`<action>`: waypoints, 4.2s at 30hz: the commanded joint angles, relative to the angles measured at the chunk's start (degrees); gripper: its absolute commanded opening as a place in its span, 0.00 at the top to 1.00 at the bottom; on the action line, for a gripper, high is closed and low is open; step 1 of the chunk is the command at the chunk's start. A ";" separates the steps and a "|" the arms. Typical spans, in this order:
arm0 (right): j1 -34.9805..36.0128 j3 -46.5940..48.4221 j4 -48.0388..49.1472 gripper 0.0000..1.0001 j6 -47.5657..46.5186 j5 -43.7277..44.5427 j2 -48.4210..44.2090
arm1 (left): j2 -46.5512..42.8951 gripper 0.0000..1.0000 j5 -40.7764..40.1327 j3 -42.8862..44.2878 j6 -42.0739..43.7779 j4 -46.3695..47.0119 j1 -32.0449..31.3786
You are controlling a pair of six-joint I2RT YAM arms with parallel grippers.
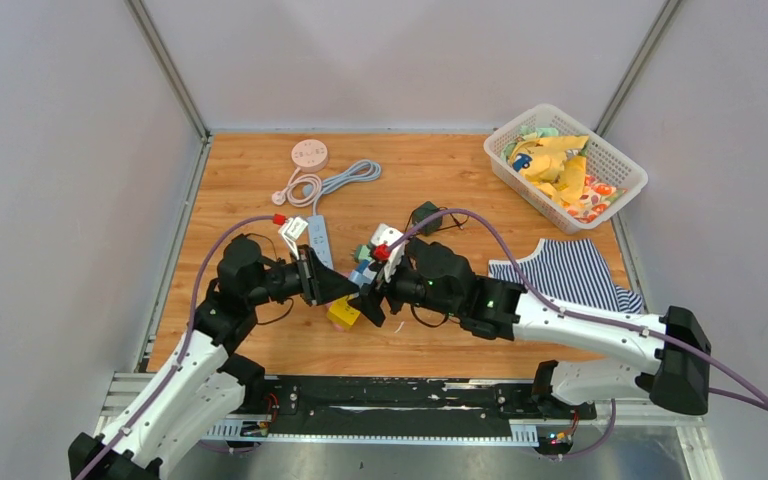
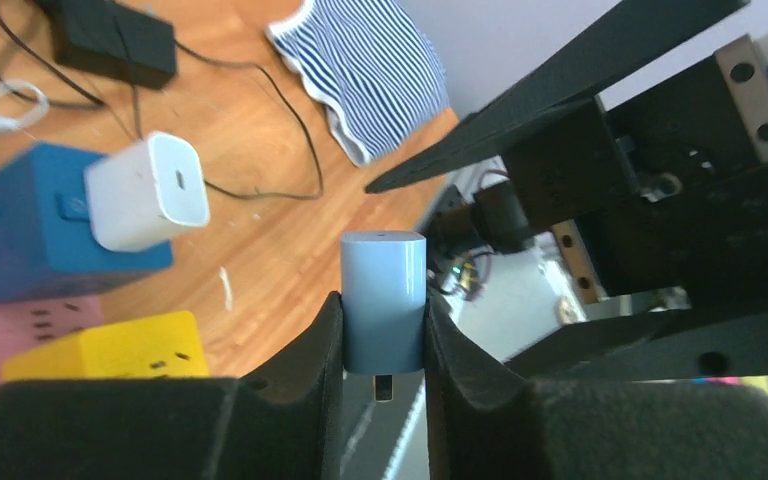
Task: Insert the plug
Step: Pick up the plug from the center of the board, then insert the plug into the socket.
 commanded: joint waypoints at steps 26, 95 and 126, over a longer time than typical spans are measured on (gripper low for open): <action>-10.03 25.89 -29.05 0.23 31.38 -12.82 11.59 | -10.76 1.00 -20.55 4.47 40.71 -3.80 -10.66; -6.37 0.03 -0.14 1.00 -5.05 -9.49 2.41 | 9.71 0.38 -13.99 3.89 10.07 -15.77 6.89; -1.41 2.95 -1.62 1.00 -8.00 -6.15 13.43 | 13.32 0.52 -18.28 0.19 10.17 -16.54 6.89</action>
